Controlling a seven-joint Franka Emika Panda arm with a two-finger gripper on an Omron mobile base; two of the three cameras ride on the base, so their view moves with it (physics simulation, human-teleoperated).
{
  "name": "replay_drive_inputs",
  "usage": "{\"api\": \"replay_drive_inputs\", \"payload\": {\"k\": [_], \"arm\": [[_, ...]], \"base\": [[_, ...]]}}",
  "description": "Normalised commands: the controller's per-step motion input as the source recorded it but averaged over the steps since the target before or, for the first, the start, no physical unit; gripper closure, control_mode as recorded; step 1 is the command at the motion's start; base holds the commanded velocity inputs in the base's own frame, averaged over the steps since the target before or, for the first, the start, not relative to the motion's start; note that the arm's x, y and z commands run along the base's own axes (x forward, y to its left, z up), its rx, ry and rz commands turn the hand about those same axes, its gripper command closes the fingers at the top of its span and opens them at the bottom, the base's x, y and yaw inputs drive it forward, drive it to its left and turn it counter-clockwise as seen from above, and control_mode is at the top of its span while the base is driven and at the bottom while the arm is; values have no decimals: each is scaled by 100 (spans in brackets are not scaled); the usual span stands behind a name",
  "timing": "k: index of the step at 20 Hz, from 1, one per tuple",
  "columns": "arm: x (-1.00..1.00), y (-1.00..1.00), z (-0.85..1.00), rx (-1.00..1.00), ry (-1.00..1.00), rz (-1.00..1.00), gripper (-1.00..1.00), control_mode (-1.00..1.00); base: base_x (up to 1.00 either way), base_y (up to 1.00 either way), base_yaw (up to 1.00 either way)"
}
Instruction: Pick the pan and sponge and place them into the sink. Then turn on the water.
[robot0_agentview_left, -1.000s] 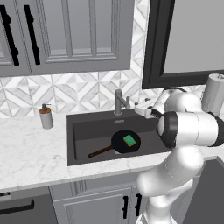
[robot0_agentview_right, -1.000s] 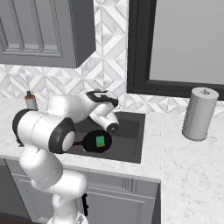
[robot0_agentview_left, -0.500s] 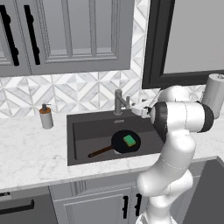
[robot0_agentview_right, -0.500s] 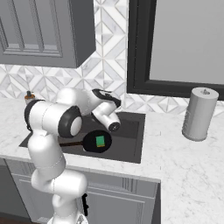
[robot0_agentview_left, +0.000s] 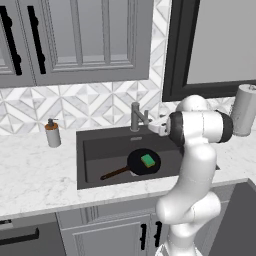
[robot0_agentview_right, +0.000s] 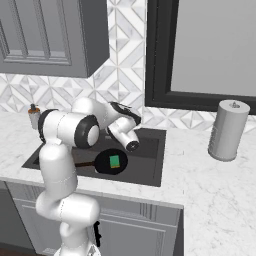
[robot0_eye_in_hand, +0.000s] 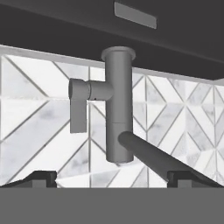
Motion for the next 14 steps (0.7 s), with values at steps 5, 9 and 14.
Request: {"api": "replay_drive_inputs", "payload": {"k": [5, 9, 14], "arm": [[32, 0, -6, 0, -1, 0, -100, -100], [30, 0, 0, 0, -3, 0, -100, -100], [31, 3, 0, 0, -3, 0, -100, -100]], "base": [[0, 0, 0], [0, 0, 0], [0, 0, 0]]}}
